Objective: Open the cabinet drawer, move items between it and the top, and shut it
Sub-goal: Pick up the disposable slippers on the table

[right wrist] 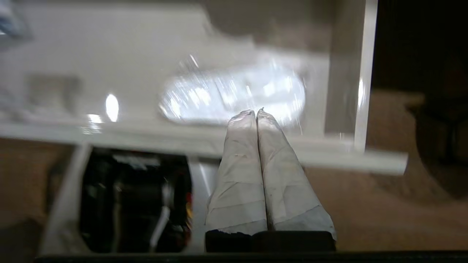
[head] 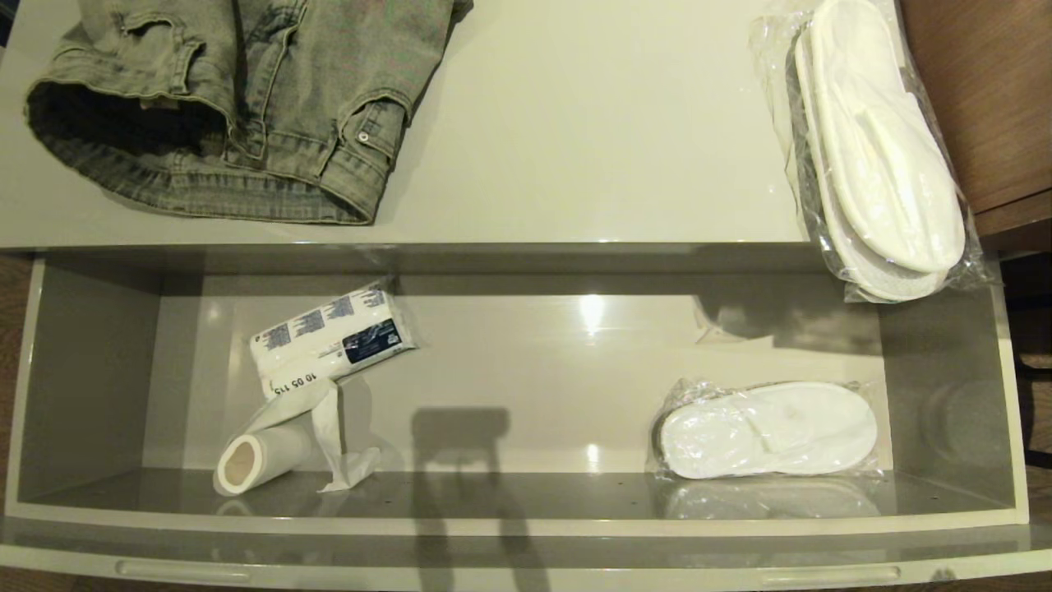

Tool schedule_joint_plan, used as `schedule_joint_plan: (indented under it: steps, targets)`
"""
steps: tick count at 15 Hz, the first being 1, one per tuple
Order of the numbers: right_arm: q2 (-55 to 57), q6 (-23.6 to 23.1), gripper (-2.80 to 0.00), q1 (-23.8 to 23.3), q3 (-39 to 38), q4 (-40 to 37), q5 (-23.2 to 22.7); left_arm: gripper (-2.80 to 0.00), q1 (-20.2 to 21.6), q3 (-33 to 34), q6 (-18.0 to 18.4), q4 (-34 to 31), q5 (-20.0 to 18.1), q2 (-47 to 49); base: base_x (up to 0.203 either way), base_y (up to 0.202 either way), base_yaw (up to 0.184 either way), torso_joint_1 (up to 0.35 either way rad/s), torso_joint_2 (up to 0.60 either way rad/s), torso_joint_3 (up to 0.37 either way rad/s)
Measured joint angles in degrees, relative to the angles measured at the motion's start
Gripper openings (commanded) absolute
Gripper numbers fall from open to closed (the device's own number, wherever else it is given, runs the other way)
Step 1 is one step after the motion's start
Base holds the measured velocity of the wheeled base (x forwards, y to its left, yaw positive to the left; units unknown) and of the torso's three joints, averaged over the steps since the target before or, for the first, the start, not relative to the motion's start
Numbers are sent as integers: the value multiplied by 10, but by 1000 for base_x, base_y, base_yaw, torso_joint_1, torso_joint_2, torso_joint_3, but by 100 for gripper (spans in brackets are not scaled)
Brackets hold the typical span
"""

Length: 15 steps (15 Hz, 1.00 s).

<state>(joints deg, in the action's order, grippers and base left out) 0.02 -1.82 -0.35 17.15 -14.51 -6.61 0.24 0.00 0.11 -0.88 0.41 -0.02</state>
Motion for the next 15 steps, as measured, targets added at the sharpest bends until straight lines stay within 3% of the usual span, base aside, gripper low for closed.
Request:
schedule_joint_plan:
  steps: [3,7,11,15]
  targets:
    - [27,16,-280,0,200,-108,-38,-280,0,0,0,0,0,0,0,0,0,0,0,0]
    - [185,61,-280,-1,431,-202,-43,-280,0,0,0,0,0,0,0,0,0,0,0,0]
    - [356,17,-280,0,483,-253,-97,-280,0,0,0,0,0,0,0,0,0,0,0,0]
    - [518,-47,-280,30,488,-186,-122,-280,0,0,0,0,0,0,0,0,0,0,0,0]
